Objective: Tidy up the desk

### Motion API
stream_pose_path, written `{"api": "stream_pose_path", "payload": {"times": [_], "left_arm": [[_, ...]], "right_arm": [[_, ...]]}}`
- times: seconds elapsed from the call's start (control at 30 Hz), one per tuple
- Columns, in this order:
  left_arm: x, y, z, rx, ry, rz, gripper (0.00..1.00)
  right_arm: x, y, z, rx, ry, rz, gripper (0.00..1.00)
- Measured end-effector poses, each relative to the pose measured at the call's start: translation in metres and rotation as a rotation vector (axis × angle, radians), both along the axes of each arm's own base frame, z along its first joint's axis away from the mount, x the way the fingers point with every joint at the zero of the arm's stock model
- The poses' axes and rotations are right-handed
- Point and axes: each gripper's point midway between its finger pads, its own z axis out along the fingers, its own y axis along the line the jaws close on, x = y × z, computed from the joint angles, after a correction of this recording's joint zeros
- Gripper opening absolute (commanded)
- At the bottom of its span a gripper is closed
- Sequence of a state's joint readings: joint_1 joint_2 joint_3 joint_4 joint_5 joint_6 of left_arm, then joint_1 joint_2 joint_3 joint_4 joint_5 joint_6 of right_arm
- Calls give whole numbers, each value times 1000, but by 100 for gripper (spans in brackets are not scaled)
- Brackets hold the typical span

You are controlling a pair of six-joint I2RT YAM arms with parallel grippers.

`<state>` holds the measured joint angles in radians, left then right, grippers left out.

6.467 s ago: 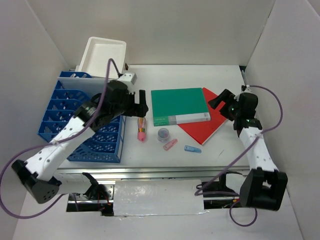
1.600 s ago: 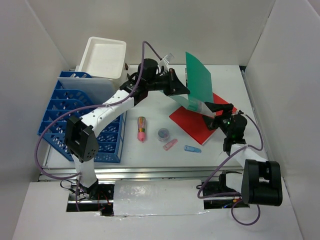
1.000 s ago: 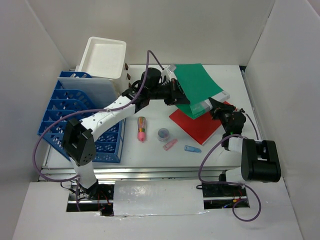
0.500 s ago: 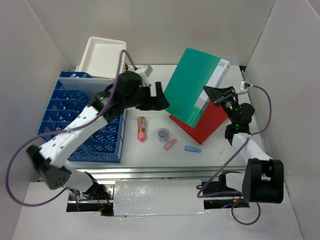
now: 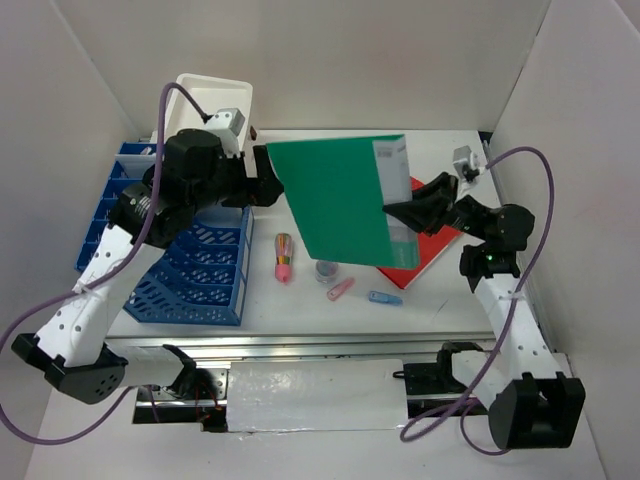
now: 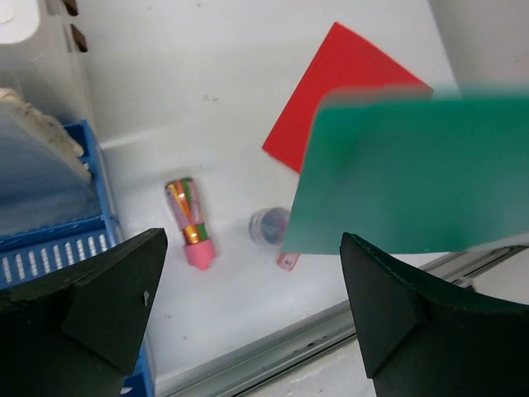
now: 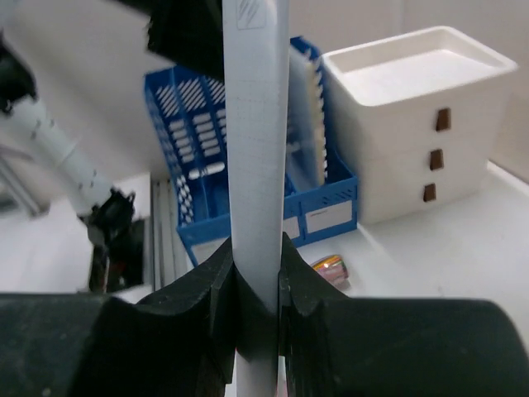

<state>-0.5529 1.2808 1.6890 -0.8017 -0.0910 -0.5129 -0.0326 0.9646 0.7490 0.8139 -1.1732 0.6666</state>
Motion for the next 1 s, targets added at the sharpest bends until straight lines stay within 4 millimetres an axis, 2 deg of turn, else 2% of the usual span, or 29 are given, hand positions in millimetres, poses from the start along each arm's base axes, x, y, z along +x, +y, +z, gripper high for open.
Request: {"api": "stream_pose_path", "payload": {"times": [0.07, 0.13, 0.2, 0.27, 0.3, 0.4, 0.5, 0.57, 0.67, 0.8, 1.0], "left_arm": [[-6, 8, -1, 32, 4, 7, 100], [-13, 24, 2, 67, -13, 44, 99], [-28, 46, 12, 87, -46, 95, 100], [-46, 72, 29, 88, -107, 161, 100], [-53, 84, 35, 96, -131, 191, 100], [-89, 125, 68, 44, -262, 286, 100], [-122, 165, 92, -10, -367, 398, 100], [-136, 190, 97, -31, -410, 489, 99], [-147, 218, 84, -37, -430, 621, 100], [-156, 237, 53, -24, -448, 700, 99], [-167, 255, 23, -62, -526, 772, 100]], "right_arm": [[-17, 17, 2, -45, -54, 64, 0], [-35, 39, 8, -80, -111, 138, 0], [-47, 58, 22, -96, -168, 184, 0], [-50, 70, 37, -98, -226, 194, 0], [-48, 74, 43, -96, -250, 190, 0], [-38, 92, 54, -100, -282, 200, 0], [-17, 118, 53, -118, -261, 229, 0], [-1, 136, 48, -126, -237, 257, 0], [20, 160, 34, -130, -187, 288, 0], [42, 188, 23, -118, -141, 329, 0], [54, 223, 36, -73, -150, 385, 0]]}}
